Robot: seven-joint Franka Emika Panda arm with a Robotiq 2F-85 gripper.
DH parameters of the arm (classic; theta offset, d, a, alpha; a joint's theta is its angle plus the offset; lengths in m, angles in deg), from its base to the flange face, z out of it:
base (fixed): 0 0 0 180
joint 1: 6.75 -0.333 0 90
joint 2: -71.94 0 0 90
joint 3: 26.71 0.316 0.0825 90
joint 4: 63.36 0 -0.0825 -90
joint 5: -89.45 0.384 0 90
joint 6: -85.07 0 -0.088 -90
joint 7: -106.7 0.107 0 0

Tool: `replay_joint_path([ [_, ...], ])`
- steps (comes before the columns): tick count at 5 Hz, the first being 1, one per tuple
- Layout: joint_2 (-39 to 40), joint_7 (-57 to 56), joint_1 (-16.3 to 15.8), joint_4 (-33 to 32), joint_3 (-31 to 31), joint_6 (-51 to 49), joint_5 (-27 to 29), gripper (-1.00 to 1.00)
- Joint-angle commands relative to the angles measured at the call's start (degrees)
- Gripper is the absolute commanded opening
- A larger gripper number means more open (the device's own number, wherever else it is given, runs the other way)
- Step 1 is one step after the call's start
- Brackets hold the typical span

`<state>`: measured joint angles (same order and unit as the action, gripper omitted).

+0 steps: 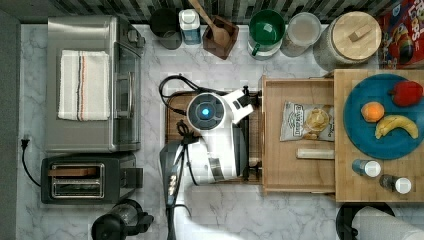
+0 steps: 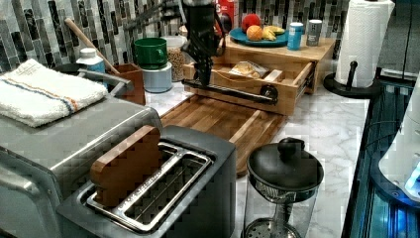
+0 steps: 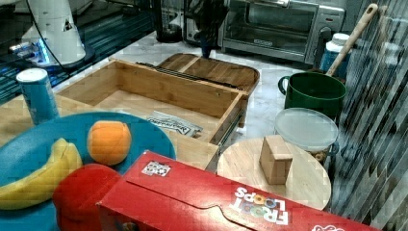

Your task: Close the drawer.

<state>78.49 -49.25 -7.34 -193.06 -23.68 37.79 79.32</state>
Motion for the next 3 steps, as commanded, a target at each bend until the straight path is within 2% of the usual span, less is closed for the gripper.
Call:
replay_joint_path([
  [1,2.49,-8.11,2.53,-5.67,-0.09,5.65,-2.73,-1.0],
  [3,1.42,-13.25,4.92,-6.3,-1.55,9.15,-7.67,-1.0],
])
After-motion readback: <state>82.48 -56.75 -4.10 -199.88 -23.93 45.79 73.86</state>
